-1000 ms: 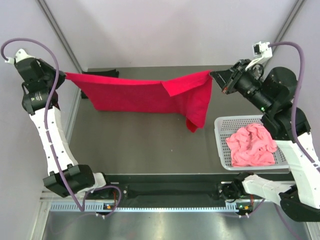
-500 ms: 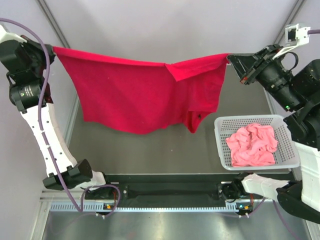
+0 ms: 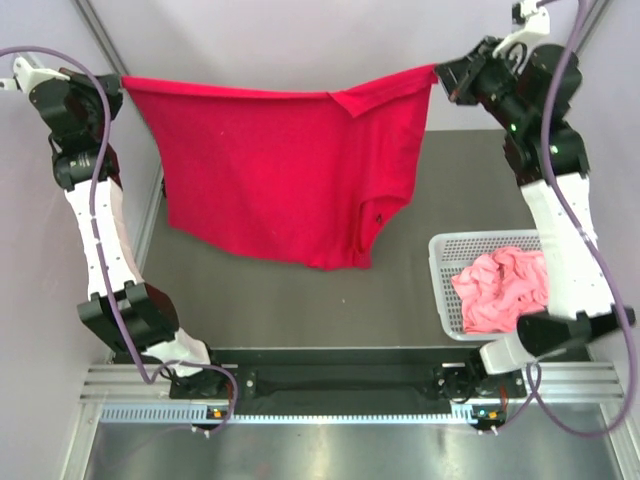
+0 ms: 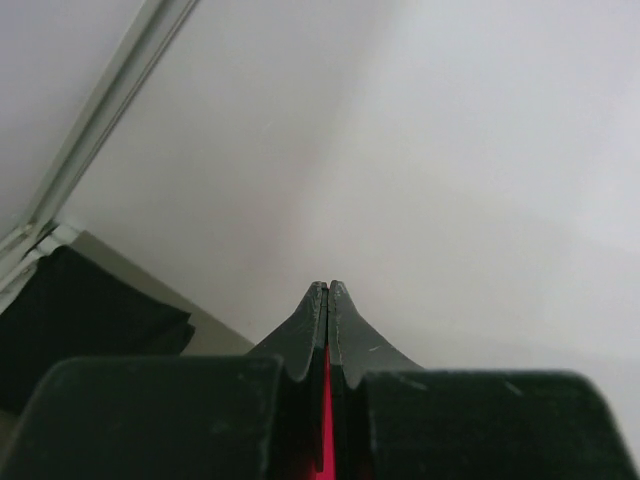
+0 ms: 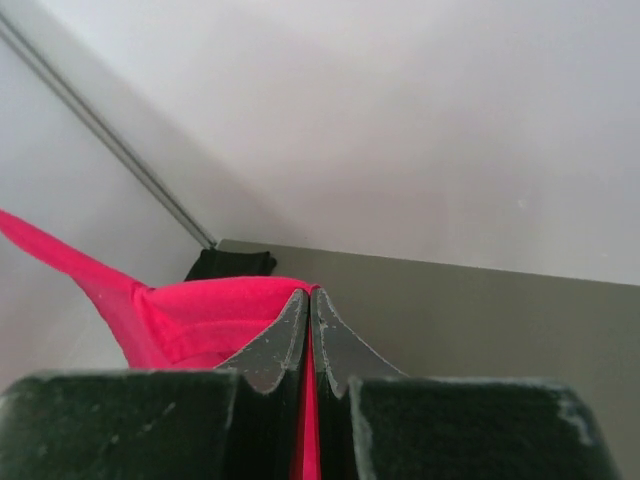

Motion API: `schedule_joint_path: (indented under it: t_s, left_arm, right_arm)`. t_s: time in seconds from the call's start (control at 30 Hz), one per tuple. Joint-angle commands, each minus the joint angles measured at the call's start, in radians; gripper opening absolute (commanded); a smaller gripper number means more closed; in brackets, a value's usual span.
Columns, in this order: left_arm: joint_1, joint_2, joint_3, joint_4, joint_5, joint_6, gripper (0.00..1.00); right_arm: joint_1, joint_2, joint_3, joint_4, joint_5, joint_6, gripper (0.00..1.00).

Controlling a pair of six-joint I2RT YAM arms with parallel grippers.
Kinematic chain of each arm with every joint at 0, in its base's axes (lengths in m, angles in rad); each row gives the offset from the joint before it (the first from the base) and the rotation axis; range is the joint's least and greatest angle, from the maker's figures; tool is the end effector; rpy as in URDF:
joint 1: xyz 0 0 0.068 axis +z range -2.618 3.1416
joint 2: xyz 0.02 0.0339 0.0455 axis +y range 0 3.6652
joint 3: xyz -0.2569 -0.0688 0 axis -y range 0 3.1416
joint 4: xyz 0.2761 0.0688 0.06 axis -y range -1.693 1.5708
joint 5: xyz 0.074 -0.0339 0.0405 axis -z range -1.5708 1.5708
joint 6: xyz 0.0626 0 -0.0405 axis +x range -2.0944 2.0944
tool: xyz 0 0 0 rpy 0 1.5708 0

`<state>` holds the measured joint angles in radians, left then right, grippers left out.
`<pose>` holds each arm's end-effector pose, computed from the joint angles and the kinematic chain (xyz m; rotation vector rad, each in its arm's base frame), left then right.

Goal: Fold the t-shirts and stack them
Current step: Flatten the tshirt out

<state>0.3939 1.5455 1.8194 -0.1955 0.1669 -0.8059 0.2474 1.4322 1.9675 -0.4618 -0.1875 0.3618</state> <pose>0.3719 0.1433 0.5134 -0.7369 1.3184 -0.4560 0.3137 0.0913 0.5703 -0.0668 1.5296 0.6284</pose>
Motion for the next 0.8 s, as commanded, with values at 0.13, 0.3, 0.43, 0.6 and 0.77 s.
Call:
schedule_joint_path:
  t_s: [0.13,0.3,0.43,0.6,0.77]
  left_arm:
    - [0.002,0.059,0.063,0.366,0.005,-0.137,0.00]
    - [0.002,0.088,0.136,0.456,-0.003,-0.220,0.00]
    - [0.005,0.074,0.181,0.455,-0.007,-0.220,0.00]
    - [0.017,-0.057,-0.058,0.479,0.042,-0.214,0.00]
    - [0.025,-0.175,-0.280,0.430,0.098,-0.231,0.00]
  right_arm:
    - [-0.131,0.247,0.346,0.236,-0.121,0.158,0.00]
    - [-0.168,0.385,0.559,0.317,-0.161,0.337,0.00]
    - [-0.217,0.372,0.527,0.399,-0.213,0.457,0.00]
    - [-0.226,0.204,0.262,0.365,-0.294,0.421,0.00]
    - [-0.232,0.036,-0.021,0.290,-0.311,0.381,0.00]
